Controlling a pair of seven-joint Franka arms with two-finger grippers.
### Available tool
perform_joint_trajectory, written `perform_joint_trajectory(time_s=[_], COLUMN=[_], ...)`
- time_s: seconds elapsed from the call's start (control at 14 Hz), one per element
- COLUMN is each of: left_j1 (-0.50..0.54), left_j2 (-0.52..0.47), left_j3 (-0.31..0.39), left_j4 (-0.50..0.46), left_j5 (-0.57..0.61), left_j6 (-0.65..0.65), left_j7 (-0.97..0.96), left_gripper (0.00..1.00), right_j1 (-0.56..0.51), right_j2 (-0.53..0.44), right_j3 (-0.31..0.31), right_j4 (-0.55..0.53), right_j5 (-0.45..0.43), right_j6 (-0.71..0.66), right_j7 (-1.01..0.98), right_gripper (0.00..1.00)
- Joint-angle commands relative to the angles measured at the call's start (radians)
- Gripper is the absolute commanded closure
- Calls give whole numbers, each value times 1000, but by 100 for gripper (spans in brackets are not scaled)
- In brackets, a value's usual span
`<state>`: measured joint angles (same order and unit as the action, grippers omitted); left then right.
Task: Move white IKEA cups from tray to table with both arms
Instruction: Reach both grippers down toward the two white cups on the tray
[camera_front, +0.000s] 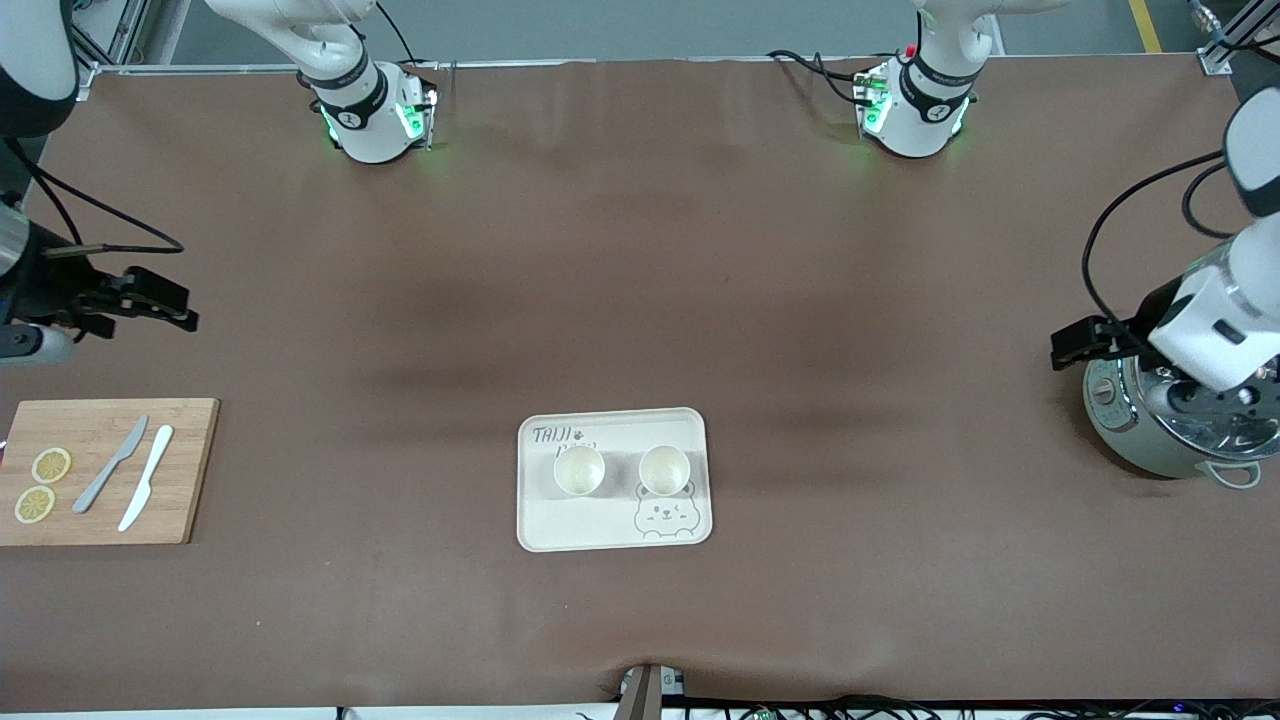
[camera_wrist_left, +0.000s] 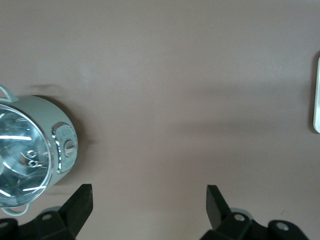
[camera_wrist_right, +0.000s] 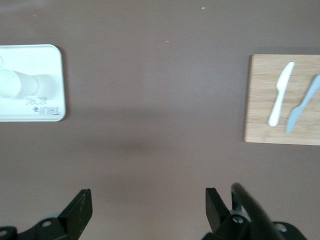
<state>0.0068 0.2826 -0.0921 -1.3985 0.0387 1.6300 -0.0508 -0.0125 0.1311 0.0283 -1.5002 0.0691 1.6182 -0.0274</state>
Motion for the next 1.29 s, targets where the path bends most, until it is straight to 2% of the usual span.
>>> perform_joint_trajectory(time_s=[0.0, 0.14, 0.29, 0.93, 1.21], left_j1=[-8, -19, -72, -186, -238], left_j2=[39, 85, 137, 291, 351], left_j3=[-8, -15, -11, -15, -15], left_j4=[18, 21, 23, 26, 26], left_j5=[-17, -16, -2, -17, -17], left_j6=[-7, -7, 13, 249, 393], left_j7=[-4, -43, -46, -280, -441], left_gripper=[0, 0, 0, 0, 0], right_j1=[69, 126, 178, 308, 351], right_j2=[93, 145, 192, 350, 395], right_j3=[-2, -4, -4, -4, -5], right_j4=[95, 115, 117, 115, 115], right_j5=[20, 28, 26, 32, 34], right_j6=[3, 61, 132, 376, 416], right_j7=[119, 206, 286, 549, 607], right_gripper=[0, 0, 0, 0, 0])
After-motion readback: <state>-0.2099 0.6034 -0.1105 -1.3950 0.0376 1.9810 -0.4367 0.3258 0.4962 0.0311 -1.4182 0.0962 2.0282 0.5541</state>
